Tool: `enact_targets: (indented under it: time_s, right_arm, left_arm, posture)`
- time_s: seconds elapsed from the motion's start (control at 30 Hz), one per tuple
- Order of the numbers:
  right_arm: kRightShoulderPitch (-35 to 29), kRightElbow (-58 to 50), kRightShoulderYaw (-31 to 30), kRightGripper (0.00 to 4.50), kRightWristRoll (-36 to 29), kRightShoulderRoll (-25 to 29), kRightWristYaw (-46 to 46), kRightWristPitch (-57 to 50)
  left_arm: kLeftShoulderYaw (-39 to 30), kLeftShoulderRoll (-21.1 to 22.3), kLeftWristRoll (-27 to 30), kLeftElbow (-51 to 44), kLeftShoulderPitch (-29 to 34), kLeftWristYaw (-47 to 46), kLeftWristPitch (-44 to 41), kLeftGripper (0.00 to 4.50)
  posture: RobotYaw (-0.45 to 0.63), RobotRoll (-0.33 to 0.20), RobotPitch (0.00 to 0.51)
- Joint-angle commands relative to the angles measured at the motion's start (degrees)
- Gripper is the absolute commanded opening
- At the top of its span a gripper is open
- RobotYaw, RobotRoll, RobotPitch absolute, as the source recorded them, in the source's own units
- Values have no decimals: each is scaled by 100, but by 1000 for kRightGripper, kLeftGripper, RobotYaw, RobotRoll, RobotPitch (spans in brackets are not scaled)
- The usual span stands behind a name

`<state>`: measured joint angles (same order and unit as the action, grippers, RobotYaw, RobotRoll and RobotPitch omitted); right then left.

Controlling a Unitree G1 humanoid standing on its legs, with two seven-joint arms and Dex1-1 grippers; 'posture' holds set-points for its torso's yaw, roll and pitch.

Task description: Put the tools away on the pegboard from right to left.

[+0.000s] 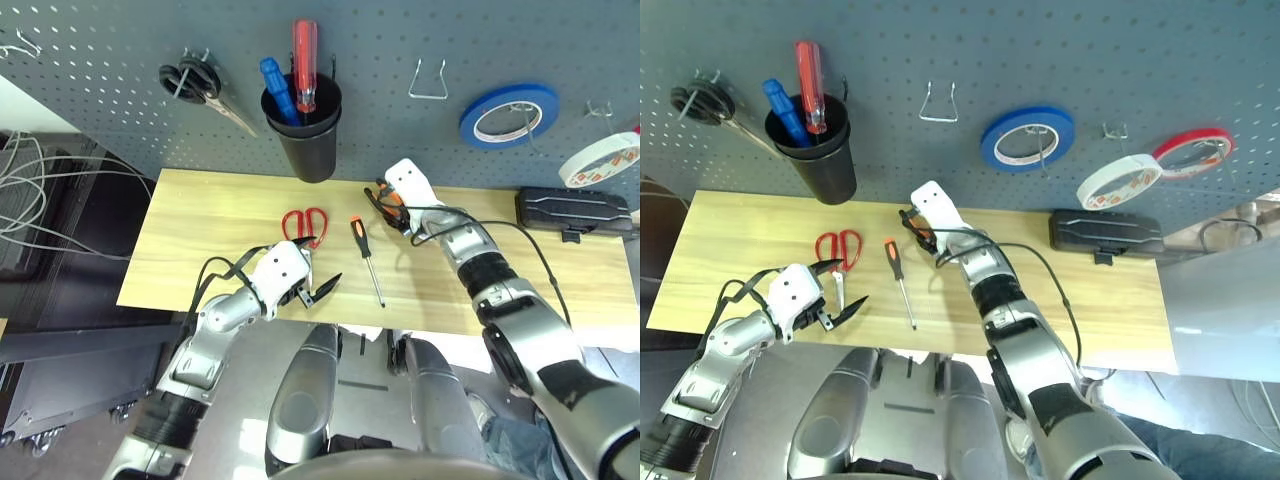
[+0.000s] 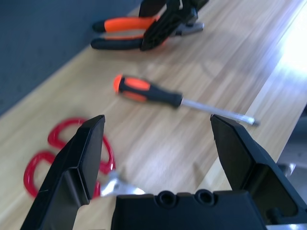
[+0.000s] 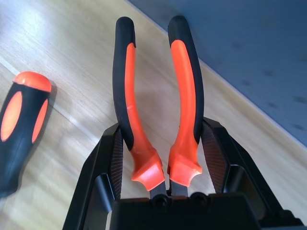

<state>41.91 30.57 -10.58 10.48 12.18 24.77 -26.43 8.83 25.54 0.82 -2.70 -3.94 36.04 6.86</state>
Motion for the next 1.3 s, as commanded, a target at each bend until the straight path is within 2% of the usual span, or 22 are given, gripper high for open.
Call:
enact_targets:
  time_s: [0.03,0.17,0.3,0.57,0.97,1.3]
  right_arm:
    - [-463,-1223,21,2677,-125,168,195,-541]
    - [-830,-2138,65,2677,-310,300,390,-975]
    - [-1058,-2545,126,2677,-362,435,401,-1179]
    - [-892,-2344,302,2677,-458,424,127,-1051]
    - [-578,-2025,321,2677,-563,403,117,-879]
    - [-631,-2602,251,2677,-810,431,453,-964]
  left_arm:
    - [-51,24,203,39,70,175,350,4500]
    - [-92,26,298,241,-128,286,624,4500]
    - [-96,1,313,444,-317,353,803,4500]
    - [-25,-38,316,695,-571,475,980,4500]
    - [-125,-27,308,655,-546,399,1074,4500]
    - [-245,-34,315,516,-490,206,1295,4500]
  posture:
    - [150,0,262]
    - [121,0,242]
    - [101,0,236]
    - [92,0,240]
    - [116,0,236]
    - [115,0,236]
